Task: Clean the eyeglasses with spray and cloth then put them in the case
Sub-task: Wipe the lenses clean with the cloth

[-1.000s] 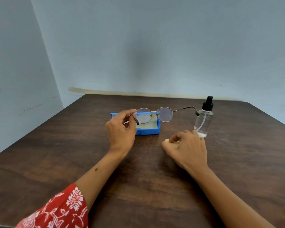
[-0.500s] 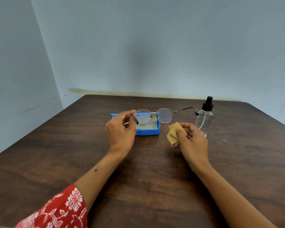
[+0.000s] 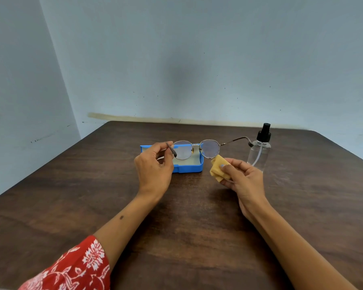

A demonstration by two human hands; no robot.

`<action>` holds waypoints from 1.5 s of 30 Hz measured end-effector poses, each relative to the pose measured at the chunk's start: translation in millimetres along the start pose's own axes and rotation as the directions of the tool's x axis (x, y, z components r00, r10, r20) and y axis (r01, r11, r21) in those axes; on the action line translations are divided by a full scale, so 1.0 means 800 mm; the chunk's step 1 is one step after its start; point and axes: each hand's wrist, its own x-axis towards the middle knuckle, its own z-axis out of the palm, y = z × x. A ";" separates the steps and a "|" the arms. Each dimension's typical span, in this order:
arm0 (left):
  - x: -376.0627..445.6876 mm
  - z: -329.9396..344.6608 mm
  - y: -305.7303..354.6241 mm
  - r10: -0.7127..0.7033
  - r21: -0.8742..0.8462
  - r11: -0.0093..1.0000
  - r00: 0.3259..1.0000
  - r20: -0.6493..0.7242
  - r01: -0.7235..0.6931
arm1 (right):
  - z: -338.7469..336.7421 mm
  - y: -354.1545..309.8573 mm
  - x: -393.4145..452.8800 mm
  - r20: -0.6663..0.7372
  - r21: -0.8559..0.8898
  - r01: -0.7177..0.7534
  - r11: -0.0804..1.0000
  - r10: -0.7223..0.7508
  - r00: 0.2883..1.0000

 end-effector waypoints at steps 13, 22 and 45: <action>-0.005 0.003 0.006 -0.033 -0.057 0.998 0.999 0.028 0.034 | -0.012 -0.002 0.008 0.267 -0.662 0.724 0.195 -0.841 0.471; -0.007 0.006 0.006 -0.111 -0.136 0.983 0.991 0.073 0.120 | 0.001 0.014 0.013 0.483 -0.739 0.671 -0.052 -0.736 0.475; -0.002 0.009 -0.005 -0.230 -0.178 0.951 0.964 0.130 0.251 | 0.003 0.027 0.011 0.494 -0.769 0.638 -0.039 -0.670 0.554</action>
